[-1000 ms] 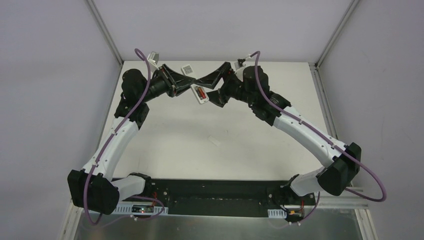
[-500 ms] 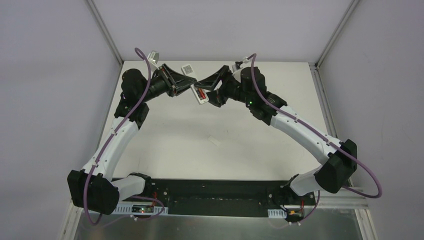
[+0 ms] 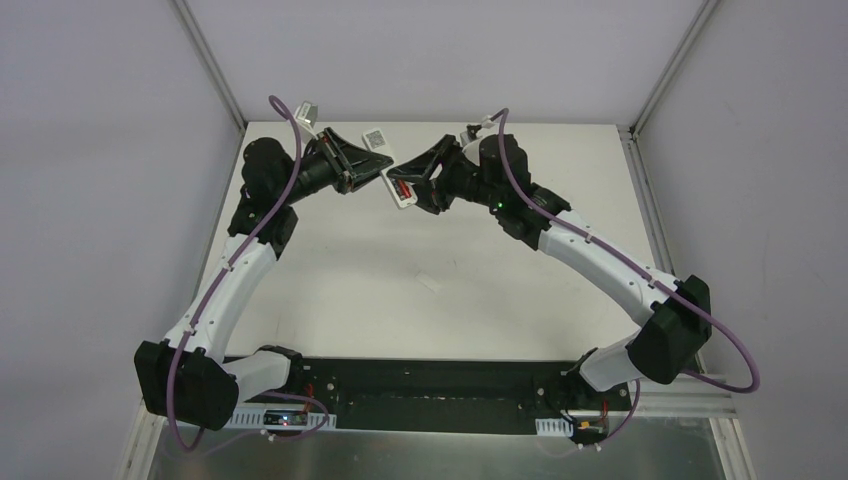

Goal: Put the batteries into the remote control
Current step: Load the battery into the remote control.

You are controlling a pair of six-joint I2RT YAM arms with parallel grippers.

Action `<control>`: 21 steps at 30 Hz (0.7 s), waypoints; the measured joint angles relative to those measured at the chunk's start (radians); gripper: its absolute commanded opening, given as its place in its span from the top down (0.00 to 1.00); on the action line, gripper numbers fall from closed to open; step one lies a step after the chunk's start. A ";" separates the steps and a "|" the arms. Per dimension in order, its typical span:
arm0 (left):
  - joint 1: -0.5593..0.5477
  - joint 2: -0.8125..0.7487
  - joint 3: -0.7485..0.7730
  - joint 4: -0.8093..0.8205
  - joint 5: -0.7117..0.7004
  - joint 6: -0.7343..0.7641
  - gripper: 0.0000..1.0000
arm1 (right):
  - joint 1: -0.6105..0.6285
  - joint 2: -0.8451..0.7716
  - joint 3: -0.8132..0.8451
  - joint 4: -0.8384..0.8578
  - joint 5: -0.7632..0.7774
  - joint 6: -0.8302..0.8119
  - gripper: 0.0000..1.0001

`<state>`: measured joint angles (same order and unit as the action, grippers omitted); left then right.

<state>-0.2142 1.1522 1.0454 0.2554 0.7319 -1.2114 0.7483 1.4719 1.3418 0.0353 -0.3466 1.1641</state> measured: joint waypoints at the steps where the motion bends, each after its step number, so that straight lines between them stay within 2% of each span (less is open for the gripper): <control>1: 0.000 0.000 0.000 0.000 0.000 0.000 1.00 | -0.001 0.000 -0.003 0.006 -0.003 0.000 0.46; 11: 0.000 0.000 0.005 -0.014 -0.004 -0.020 1.00 | -0.005 0.000 -0.025 0.045 -0.010 0.007 0.48; 15: 0.000 0.000 0.019 -0.023 -0.004 -0.043 1.00 | -0.005 -0.002 -0.029 0.075 -0.011 0.007 0.53; 21: 0.000 0.013 0.037 -0.031 0.001 -0.104 1.00 | -0.006 -0.016 -0.051 0.129 -0.006 -0.018 0.53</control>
<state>-0.2142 1.1648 1.0828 0.2241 0.7330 -1.3155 0.7425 1.4559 1.2903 0.1646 -0.3531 1.1465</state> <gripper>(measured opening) 0.226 0.469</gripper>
